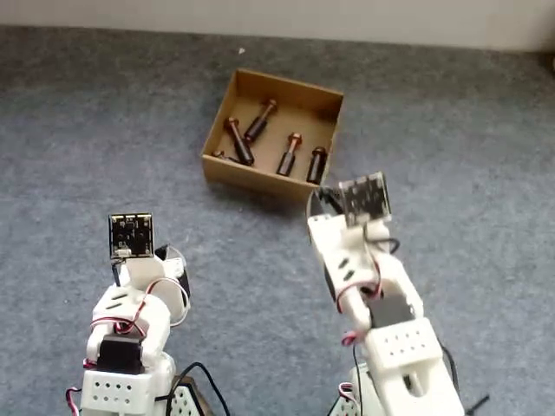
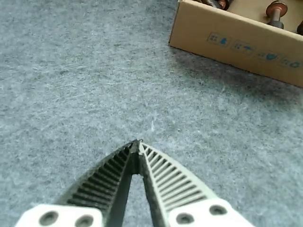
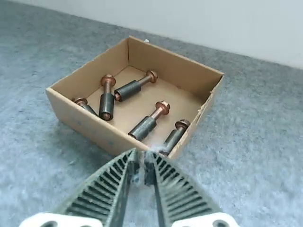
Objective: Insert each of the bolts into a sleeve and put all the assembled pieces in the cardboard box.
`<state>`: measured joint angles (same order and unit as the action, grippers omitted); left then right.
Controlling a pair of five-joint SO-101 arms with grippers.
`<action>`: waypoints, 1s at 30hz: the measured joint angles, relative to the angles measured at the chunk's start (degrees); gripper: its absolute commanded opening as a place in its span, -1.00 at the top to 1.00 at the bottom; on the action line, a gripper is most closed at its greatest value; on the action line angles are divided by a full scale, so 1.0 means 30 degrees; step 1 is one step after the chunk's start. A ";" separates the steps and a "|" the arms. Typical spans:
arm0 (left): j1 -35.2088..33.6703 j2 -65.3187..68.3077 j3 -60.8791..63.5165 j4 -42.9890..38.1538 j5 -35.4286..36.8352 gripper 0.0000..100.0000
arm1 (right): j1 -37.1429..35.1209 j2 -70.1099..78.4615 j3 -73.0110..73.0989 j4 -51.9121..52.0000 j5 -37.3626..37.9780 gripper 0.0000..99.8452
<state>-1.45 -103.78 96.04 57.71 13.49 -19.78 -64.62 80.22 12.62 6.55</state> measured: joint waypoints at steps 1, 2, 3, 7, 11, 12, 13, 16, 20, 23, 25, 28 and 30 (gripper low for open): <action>0.0000 0.0000 0.0000 0.0000 0.0000 0.99 | 0.0000 -0.0967 0.0733 0.0000 0.0000 0.99; 0.0000 0.0000 0.0000 0.0000 0.0000 0.99 | 0.0000 -0.1817 0.1436 0.0000 0.0000 0.99; 0.0000 0.0000 0.0000 0.0000 0.0000 0.99 | 0.0000 -0.2667 0.2168 0.0000 0.0000 0.99; 0.0000 0.0000 0.0000 0.0000 0.0000 0.99 | 0.0059 -0.5949 0.4542 0.0059 0.0000 0.99; 0.0000 0.0000 0.0000 0.0000 0.0000 0.99 | 0.0059 -0.8996 0.5245 0.0059 -0.0029 0.99; 0.0000 0.0000 0.0000 0.0000 0.0000 0.99 | 0.0088 -0.9670 0.5245 0.0059 -0.0029 0.99; 0.0000 0.0000 0.0000 0.0000 0.0000 0.99 | 0.0176 -1.0491 0.5245 0.0147 -0.0029 0.99; 0.0000 0.0000 0.0000 0.0000 0.0000 0.99 | 0.0088 -1.1956 0.5245 0.1817 -0.0029 0.99; 0.0000 0.0000 0.0000 0.0000 0.0000 0.99 | 0.0059 -1.3099 0.5245 0.4659 -0.0029 0.99; 0.0000 0.0000 0.0000 0.0000 0.0000 0.99 | 0.0059 -1.3128 0.5245 0.6740 -0.0029 0.99; 0.0000 0.0000 0.0000 0.0000 0.0000 0.99 | 0.0059 -1.3128 0.5245 0.8498 -0.0029 0.99; 0.0000 0.0000 0.0000 0.0029 0.0000 0.99 | 0.0059 -1.3158 0.5245 1.1429 -0.0029 0.99; 0.0000 0.0000 0.0000 0.0440 0.0000 0.99 | 0.0059 -1.3158 0.5245 1.3363 -0.0029 0.99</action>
<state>-1.45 -103.78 96.04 59.03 13.49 -19.60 -104.09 95.96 52.70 6.46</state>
